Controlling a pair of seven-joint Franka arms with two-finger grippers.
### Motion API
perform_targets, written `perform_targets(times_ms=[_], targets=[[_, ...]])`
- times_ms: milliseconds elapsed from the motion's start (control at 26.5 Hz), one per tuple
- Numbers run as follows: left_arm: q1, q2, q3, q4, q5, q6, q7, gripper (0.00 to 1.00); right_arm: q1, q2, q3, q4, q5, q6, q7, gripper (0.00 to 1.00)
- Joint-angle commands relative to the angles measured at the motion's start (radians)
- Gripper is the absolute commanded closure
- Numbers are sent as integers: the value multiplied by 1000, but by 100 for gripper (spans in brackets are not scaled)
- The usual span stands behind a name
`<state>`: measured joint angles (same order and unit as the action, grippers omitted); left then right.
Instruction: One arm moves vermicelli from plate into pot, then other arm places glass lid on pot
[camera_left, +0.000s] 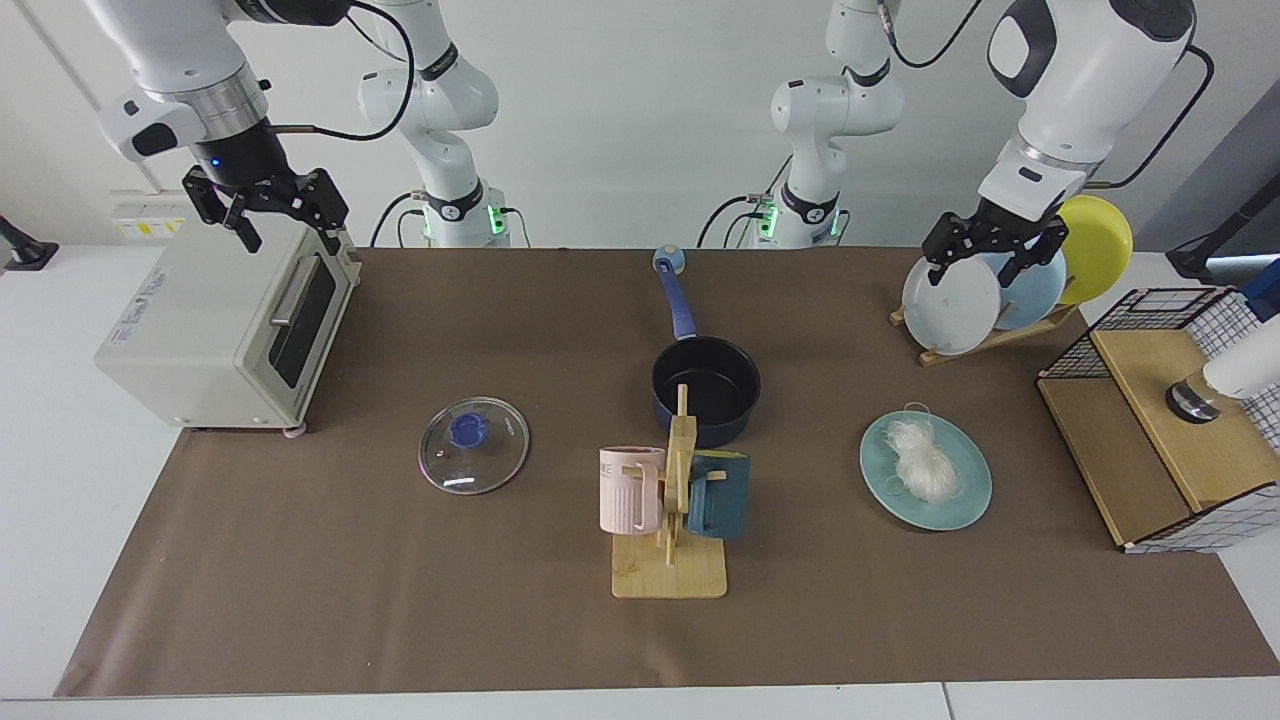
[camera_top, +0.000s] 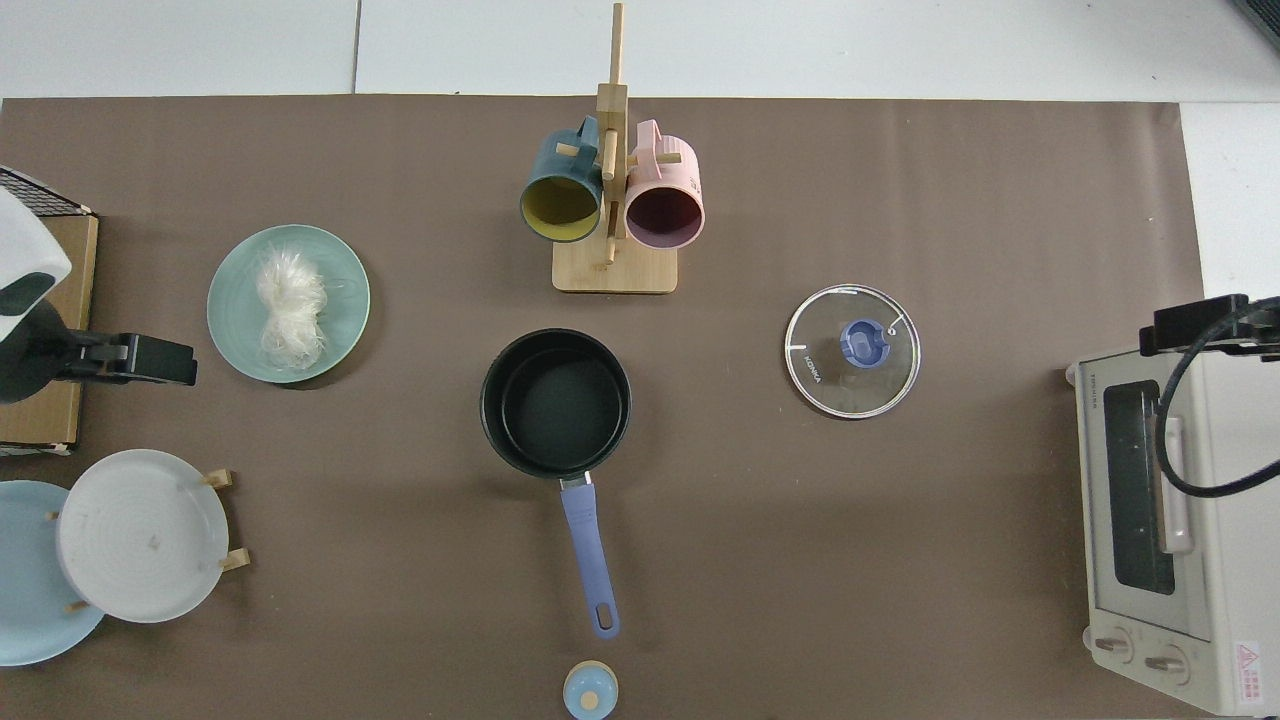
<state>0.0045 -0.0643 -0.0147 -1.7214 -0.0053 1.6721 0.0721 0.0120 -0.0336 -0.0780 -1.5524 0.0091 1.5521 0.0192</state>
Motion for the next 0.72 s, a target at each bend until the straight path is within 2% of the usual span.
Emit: perform_targets(times_ms=[0, 680], targets=[[-12, -8, 9, 5, 2, -21, -12, 0, -1, -12, 1, -11, 25, 11, 14, 0], [-12, -8, 7, 5, 2, -21, -12, 0, -1, -25, 3, -32, 22, 5, 13, 0]])
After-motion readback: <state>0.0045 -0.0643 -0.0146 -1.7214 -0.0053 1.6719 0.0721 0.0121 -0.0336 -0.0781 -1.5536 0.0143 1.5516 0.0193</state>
